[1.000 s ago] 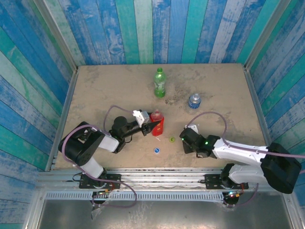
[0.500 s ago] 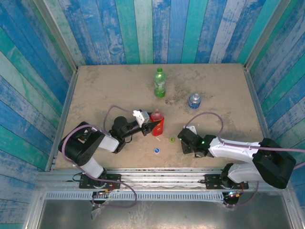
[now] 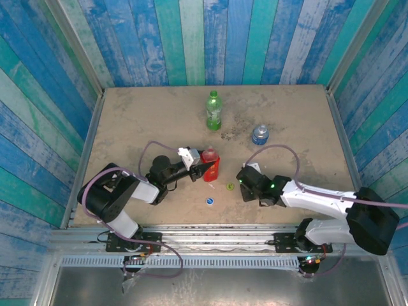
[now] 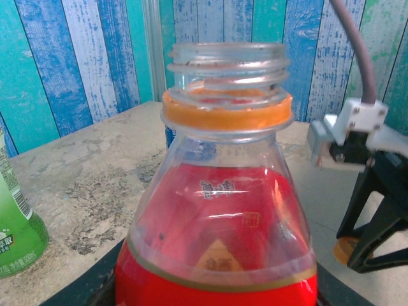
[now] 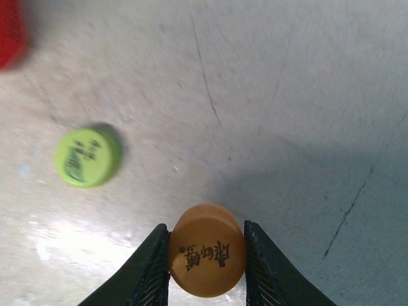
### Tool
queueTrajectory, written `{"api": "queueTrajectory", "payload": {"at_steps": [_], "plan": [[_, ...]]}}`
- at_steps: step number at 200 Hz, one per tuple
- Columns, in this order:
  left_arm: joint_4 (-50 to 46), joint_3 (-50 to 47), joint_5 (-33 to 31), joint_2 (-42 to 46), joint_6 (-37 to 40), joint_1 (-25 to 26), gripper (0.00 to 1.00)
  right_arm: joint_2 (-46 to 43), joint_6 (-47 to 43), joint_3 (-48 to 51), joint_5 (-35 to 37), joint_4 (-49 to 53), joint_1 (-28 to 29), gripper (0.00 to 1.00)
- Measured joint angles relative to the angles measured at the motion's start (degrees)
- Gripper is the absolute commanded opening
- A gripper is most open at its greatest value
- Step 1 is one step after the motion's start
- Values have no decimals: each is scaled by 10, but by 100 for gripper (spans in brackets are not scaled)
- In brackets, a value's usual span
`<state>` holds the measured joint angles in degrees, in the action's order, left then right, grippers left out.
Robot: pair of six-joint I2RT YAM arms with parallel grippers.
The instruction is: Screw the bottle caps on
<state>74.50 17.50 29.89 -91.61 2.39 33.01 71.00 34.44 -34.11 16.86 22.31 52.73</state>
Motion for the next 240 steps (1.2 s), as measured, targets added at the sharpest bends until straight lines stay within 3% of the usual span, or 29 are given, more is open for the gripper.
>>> {"api": "queueTrajectory", "payload": {"at_steps": [117,240], "plan": [[-17,2,2,8,10,2,49,-37,-87,-216,-29,70,0,30],[-22,5,9,8,15,2,49,83,-162,-383,-112,73,0,30]]}}
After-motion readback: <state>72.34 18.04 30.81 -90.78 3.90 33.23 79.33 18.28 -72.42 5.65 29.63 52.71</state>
